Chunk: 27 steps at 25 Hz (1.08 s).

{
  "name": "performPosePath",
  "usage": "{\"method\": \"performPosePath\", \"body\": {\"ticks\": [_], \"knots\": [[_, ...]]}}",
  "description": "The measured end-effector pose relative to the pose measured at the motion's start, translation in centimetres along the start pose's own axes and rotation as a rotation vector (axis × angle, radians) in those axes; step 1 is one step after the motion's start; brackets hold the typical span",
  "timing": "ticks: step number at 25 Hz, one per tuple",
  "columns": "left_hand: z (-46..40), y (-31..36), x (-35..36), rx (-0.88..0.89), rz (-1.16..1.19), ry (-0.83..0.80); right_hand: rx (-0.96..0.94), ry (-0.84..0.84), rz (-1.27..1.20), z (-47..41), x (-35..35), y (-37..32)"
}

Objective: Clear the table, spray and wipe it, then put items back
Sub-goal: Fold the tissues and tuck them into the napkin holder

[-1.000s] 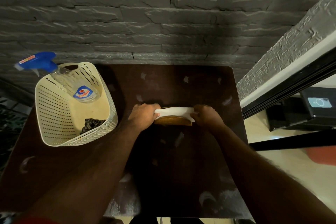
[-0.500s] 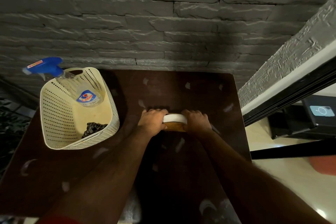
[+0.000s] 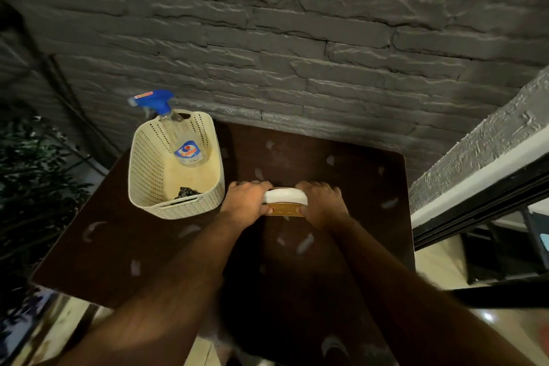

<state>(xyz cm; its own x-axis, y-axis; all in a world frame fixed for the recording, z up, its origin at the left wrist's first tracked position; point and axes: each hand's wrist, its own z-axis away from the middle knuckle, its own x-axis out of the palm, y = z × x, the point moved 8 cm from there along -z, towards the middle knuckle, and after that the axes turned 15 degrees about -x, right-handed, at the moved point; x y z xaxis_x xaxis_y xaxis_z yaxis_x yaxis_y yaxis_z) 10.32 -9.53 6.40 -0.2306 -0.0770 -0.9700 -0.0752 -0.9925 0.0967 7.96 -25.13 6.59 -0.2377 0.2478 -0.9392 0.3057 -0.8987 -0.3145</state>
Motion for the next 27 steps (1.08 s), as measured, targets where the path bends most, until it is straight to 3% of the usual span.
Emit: {"method": "performPosePath", "body": {"ticks": [7,11,23,27], "knots": [[4.9,-7.2,-1.8,-0.082,0.074,0.025,-0.138,0.016,0.040,-0.7,0.0,-8.3],[9.2,-14.1,-1.9,-0.178,0.130,0.019,-0.246,-0.068,0.070,-1.5,2.1,-15.5],[36.2,-46.0,3.8,-0.614,0.253,0.001,-0.744,-0.199,0.128,2.2,18.0,-52.0],[45.8,-53.2,6.7,-0.782,0.281,0.009,-0.889,-0.280,0.115,4.8,24.5,-62.2]]}}
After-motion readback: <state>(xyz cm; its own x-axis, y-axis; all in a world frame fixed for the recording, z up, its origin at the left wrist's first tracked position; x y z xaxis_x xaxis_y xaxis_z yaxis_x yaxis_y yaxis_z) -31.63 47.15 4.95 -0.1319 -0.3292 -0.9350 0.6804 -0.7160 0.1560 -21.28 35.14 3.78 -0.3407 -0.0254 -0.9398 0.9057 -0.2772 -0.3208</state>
